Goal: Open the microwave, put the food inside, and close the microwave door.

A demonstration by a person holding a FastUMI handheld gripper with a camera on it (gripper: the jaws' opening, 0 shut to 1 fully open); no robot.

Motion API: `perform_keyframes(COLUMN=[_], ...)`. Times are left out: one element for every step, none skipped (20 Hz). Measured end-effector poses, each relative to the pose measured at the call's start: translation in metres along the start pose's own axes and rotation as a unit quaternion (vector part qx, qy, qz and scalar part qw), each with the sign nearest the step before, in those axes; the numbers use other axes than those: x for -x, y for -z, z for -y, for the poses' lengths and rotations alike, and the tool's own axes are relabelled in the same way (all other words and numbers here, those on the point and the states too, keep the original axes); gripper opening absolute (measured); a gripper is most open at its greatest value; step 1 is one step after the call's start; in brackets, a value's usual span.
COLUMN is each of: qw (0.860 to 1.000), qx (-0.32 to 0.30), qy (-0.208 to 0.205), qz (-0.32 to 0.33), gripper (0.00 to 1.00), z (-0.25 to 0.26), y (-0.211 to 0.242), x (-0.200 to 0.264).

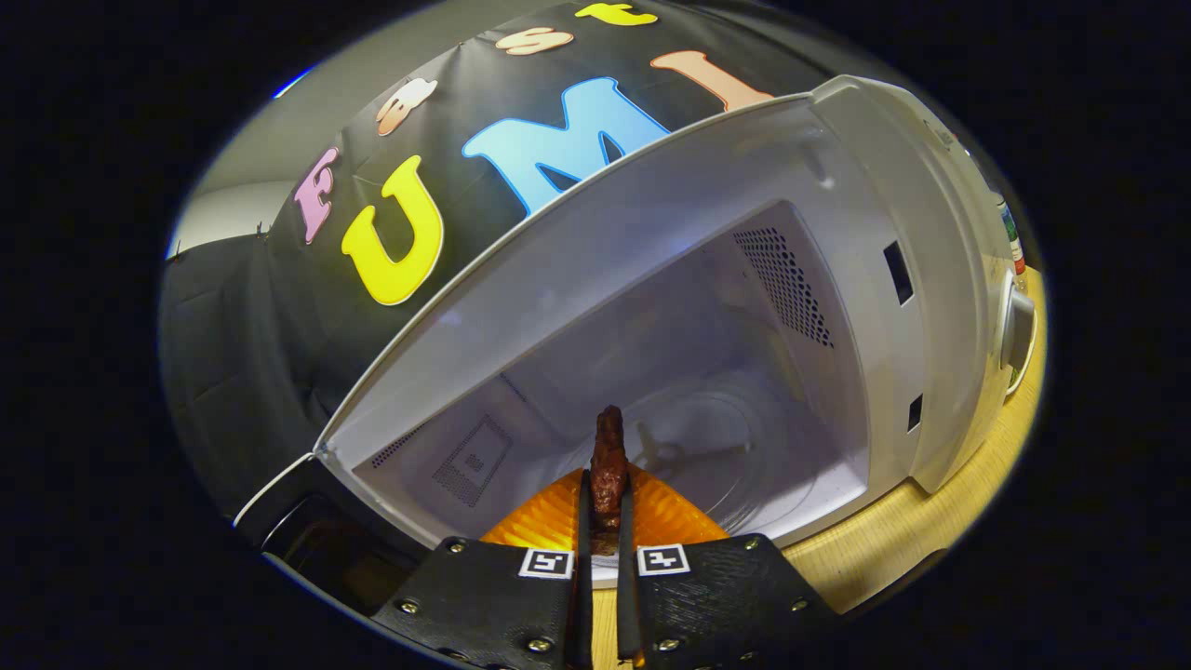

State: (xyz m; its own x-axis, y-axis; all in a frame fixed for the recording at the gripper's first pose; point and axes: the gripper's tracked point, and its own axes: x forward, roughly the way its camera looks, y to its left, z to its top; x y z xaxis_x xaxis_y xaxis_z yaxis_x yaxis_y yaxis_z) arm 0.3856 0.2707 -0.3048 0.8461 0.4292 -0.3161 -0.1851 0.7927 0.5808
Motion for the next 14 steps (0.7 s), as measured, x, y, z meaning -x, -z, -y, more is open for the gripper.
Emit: perform_keyframes(qw=[1.000,1.000,0.999,0.998,0.995,0.991,0.988,0.986,0.983,0.979,0.973,0.968,0.963,0.958], qx=[0.005,0.019,0.032,0.048,0.076,0.107,0.124,0.135,0.147,0.165,0.188,0.207,0.222,0.237], qy=[0.005,0.014,0.023,0.032,0.058,0.080,0.088,0.095,0.102,0.114,0.126,0.138,0.144,0.154], qz=[-0.002,-0.005,-0.006,-0.009,-0.015,-0.023,-0.031,-0.037,-0.045,-0.044,-0.042,-0.043,-0.041,-0.042], gripper=[0.11,0.14,0.16,0.21,0.23,0.38,0.45,0.58,0.63,0.71,0.79,0.94,1.00,1.00], z=[0.002,0.007,0.010,0.014,0.024,0.036,0.038,0.041,0.044,0.049,0.054,0.057,0.060,0.062], y=[0.001,-0.001,0.000,-0.001,0.001,0.002,0.006,0.010,0.012,0.010,0.010,0.006,0.007,0.005], x=[-0.005,-0.006,-0.008,-0.010,-0.012,-0.011,-0.012,-0.013,-0.011,-0.007,-0.006,-0.001,-0.002,0.002])
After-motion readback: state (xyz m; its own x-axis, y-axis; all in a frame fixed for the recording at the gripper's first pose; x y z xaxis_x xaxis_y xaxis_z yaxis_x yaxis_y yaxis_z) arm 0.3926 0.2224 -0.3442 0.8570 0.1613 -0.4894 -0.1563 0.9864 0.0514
